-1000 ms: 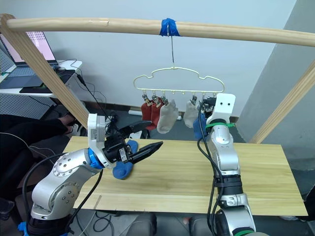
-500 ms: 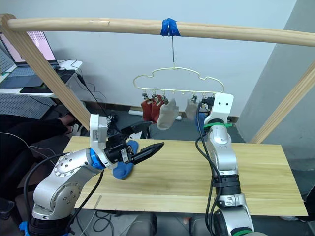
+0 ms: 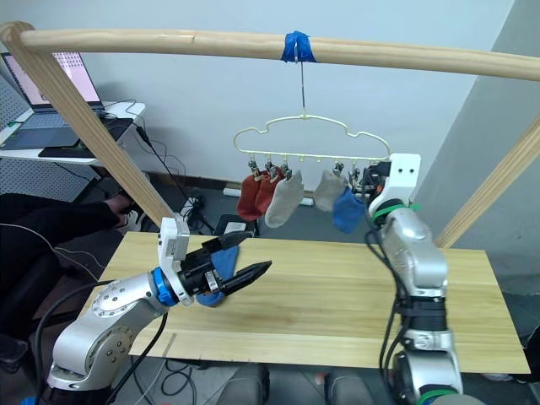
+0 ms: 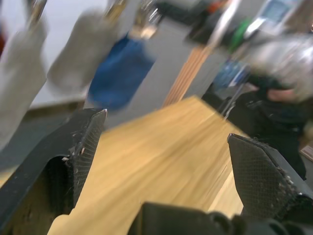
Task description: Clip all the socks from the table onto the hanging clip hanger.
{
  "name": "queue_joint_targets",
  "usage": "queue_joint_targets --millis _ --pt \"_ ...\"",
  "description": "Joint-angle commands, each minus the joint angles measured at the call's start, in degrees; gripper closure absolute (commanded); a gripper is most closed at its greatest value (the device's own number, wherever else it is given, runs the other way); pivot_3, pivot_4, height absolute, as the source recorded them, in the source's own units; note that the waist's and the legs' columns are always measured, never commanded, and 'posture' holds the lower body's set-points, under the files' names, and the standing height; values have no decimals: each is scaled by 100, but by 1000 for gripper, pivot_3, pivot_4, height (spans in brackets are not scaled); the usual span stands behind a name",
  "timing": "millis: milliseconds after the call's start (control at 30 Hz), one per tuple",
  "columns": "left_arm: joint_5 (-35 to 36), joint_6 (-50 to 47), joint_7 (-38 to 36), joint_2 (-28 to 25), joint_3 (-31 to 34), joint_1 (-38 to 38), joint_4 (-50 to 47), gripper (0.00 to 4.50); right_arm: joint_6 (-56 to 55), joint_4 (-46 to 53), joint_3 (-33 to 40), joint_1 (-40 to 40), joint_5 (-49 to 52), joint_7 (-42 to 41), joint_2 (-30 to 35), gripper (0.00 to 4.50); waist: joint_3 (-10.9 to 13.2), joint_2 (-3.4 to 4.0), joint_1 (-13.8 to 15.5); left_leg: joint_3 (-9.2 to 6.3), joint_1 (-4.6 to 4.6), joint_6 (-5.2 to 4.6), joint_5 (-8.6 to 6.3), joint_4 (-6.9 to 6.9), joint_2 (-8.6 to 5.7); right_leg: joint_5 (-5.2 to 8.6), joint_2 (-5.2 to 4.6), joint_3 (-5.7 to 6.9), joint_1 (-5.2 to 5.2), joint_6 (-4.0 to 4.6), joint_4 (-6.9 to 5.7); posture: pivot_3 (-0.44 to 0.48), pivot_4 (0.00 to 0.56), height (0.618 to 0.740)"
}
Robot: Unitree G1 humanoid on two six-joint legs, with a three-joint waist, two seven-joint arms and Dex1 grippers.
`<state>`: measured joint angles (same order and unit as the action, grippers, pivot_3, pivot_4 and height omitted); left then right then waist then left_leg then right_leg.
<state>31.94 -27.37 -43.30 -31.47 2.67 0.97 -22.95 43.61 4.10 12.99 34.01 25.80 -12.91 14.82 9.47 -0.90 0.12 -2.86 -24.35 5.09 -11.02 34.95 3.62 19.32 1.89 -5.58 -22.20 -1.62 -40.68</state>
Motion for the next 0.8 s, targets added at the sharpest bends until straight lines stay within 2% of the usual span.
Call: queue_joint_targets --millis 33,167,267,467,600,700,800 --pt "-549 333 62 -113 -19 100 717 0 1380 207 452 288 1047 -448 405 4484 3 0 -5 0 1 0 0 0 0 5 0 1 0 9 0 96 160 740" --pt "-1256 829 469 -22 32 -247 2002 0 2664 232 886 564 1926 -423 589 4484 13 4 -20 -3 0 -1 -1 -7 4 12 3 4 -5 17 0 85 163 740" --pt "-1614 1232 644 120 -4 -689 3010 0 3199 302 1014 668 2248 -354 615 4484 38 3 -25 0 -4 -1 -1 -8 3 12 3 3 -7 17 4 71 168 740" --pt "-2215 2008 1060 507 -37 -1829 5198 0 3431 507 1015 621 2307 -63 487 4484 45 -1 -23 -3 -21 -2 -1 -7 2 8 3 11 -9 19 24 56 171 740" --pt "-2366 2260 1240 690 45 -2481 6661 0 3460 612 1021 605 2324 88 411 4484 46 -3 -35 -4 -29 -4 -2 -7 2 -5 3 13 -11 38 30 44 173 740" --pt "-2390 2216 1103 765 35 -2729 7296 0 3480 685 1054 569 2360 198 370 4484 47 -3 -61 -2 -33 -7 -5 -8 2 -5 3 14 -12 38 36 31 178 740" --pt "-2428 2140 967 755 25 -2822 7536 0 3511 741 1107 561 2413 295 329 4484 47 -2 -78 -4 -34 -7 -5 -10 4 -5 3 25 -11 38 35 25 182 740"
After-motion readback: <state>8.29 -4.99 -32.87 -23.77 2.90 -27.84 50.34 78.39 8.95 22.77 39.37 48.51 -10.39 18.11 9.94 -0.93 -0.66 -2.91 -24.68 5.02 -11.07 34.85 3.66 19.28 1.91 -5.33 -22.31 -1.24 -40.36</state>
